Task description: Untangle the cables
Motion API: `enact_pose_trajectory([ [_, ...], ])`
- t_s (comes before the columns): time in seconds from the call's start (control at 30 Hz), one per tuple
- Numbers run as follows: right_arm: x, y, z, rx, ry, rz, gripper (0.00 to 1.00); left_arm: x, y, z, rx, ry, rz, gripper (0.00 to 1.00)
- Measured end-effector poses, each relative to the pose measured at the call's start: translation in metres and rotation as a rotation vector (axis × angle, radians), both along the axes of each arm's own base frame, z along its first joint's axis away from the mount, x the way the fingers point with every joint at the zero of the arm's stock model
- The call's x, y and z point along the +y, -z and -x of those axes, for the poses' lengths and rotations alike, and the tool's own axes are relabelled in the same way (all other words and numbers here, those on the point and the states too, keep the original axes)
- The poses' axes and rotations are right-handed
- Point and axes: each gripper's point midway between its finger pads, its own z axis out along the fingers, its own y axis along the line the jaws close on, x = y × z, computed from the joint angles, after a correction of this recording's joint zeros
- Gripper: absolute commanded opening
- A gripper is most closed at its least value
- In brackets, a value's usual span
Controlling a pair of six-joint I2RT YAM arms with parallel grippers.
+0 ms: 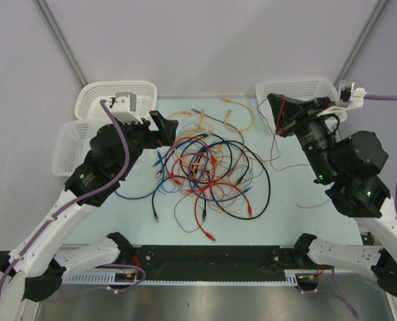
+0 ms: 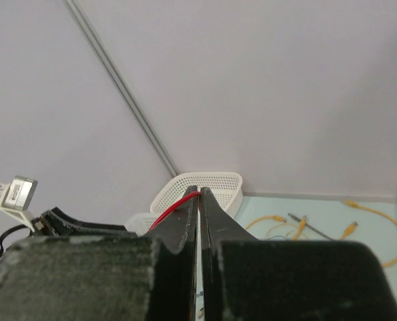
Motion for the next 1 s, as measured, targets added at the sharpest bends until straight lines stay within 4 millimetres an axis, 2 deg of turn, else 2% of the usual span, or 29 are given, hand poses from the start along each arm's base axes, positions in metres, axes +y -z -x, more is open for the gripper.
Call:
enact_pose_trajectory([
  [0.1, 0.014, -0.01, -0.007, 0.028, -0.016, 0.054, 0.0, -0.006, 0.014, 0.005, 0.004, 0.043, 0.011, 1.0],
  [0.2, 0.03, -0.043, -0.014, 0.017, -0.033, 0.073, 0.0, -0.012, 0.023, 0.013, -0.011, 0.096, 0.038, 1.0],
  [0.27, 0.038, -0.057, -0.019, 0.011, -0.033, 0.089, 0.0, -0.014, 0.026, 0.017, -0.018, 0.12, 0.056, 0.99],
  [0.4, 0.036, -0.069, -0.028, 0.011, 0.014, 0.12, 0.0, -0.018, 0.031, 0.021, -0.022, 0.146, 0.085, 1.0],
  [0.5, 0.024, -0.072, -0.047, 0.024, 0.085, 0.127, 0.0, -0.018, 0.04, 0.023, -0.003, 0.145, 0.093, 0.99],
  [0.6, -0.003, -0.058, -0.088, 0.082, 0.188, 0.12, 0.0, -0.016, 0.051, 0.026, 0.02, 0.144, 0.097, 1.0],
  [0.7, -0.042, -0.025, -0.143, 0.195, 0.303, 0.098, 0.0, -0.008, 0.073, 0.035, 0.044, 0.142, 0.094, 0.99],
  [0.8, -0.068, 0.003, -0.181, 0.285, 0.35, 0.058, 0.0, -0.001, 0.093, 0.044, 0.07, 0.138, 0.096, 1.0],
  [0.9, -0.088, 0.019, -0.206, 0.334, 0.368, 0.012, 0.0, 0.003, 0.113, 0.05, 0.108, 0.134, 0.087, 0.99],
  [1.0, -0.106, 0.02, -0.225, 0.332, 0.375, -0.043, 0.0, 0.003, 0.126, 0.052, 0.143, 0.13, 0.082, 1.0],
])
